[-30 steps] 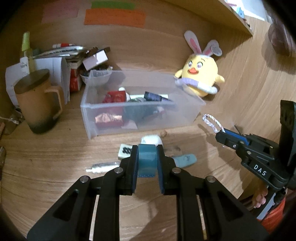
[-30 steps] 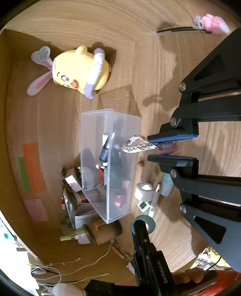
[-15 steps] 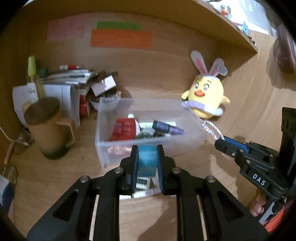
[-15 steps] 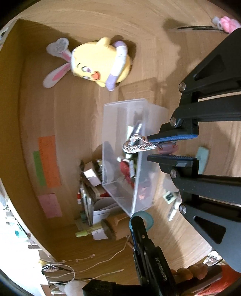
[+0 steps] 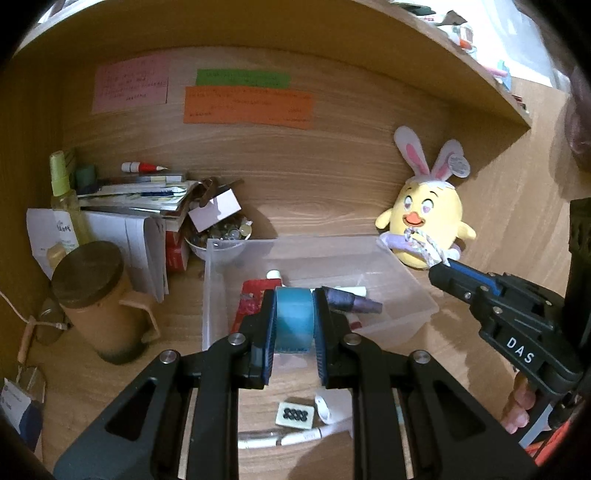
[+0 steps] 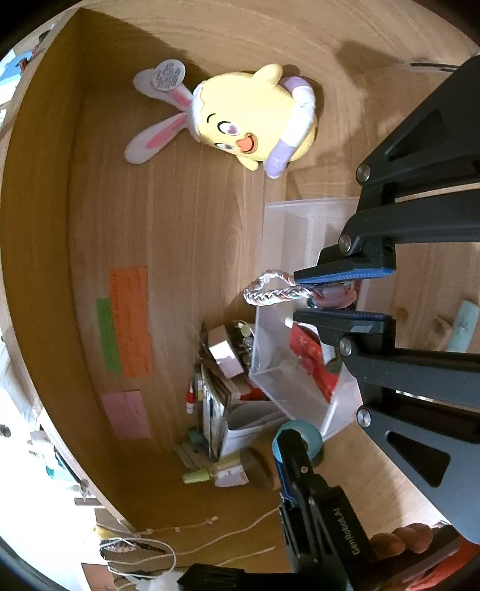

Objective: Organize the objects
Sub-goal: 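Carry the teal tape roll and braided bracelet over the clear box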

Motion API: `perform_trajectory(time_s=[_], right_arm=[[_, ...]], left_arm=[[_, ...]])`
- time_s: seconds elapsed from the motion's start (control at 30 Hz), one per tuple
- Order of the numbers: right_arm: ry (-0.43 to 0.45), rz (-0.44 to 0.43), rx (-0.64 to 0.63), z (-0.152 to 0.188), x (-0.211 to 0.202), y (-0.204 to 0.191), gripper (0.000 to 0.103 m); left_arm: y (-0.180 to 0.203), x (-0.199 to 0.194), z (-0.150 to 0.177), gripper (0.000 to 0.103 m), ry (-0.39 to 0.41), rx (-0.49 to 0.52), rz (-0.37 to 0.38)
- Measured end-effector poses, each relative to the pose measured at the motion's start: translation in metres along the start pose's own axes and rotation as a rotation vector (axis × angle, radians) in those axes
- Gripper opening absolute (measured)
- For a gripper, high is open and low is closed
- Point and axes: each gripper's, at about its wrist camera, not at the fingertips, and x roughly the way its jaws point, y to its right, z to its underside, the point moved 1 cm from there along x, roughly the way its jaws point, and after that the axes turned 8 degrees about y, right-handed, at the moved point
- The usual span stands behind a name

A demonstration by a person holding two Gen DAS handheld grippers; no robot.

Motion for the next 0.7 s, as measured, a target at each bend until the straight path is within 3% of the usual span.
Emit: perform_trajectory(time_s=[0.3,0.7], right_arm=[[-0.046,0.032,-0.010,-0.001,0.034,0.012,0.012],[-0.162,0.065,-0.012,0.023,0.076,0.026,0.012]], left_arm=[[-0.015,0.034,-0.001,0.018,-0.061,-0.022,-0.023],[-0.025,0.079,0.014,0.018,-0.165,-0.049,-0.045]])
